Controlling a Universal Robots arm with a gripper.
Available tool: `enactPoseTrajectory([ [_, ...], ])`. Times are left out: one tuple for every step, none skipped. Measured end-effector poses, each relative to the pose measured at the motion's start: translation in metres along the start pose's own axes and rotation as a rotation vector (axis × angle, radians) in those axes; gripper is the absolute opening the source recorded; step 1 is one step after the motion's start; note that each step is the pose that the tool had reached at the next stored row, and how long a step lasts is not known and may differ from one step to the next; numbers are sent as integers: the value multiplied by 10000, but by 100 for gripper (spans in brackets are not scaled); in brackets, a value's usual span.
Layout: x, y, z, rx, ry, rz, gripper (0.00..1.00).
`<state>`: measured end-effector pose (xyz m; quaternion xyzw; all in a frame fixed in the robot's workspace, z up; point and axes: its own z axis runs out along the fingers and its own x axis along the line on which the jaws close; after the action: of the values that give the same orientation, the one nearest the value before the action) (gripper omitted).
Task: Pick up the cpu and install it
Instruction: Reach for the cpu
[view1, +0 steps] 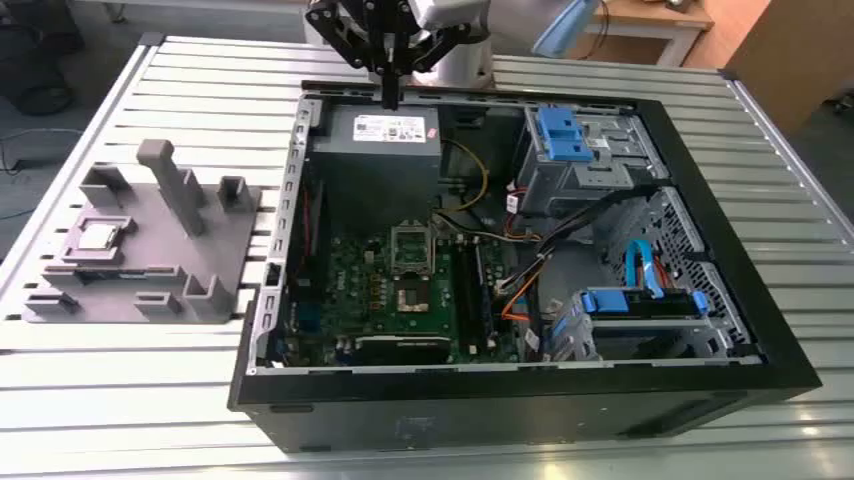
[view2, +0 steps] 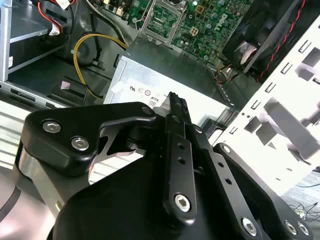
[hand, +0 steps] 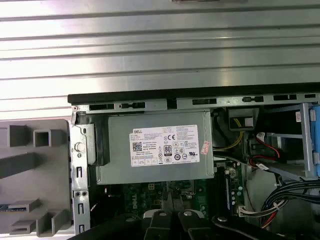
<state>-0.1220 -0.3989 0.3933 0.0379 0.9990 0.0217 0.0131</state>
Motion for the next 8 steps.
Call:
enactPoseTrajectory([
  [0, 0, 0, 0, 0, -1, 11],
  [0, 0, 0, 0, 0, 0, 11],
  [0, 0, 0, 0, 0, 0, 11],
  [0, 0, 0, 0, 0, -1, 11],
  [2, 0, 0, 1, 0, 0, 11],
  [6, 0, -1, 1, 1, 2, 11],
  [12, -1, -1, 1, 0, 2, 11],
  [18, -1, -1, 0, 0, 0, 11],
])
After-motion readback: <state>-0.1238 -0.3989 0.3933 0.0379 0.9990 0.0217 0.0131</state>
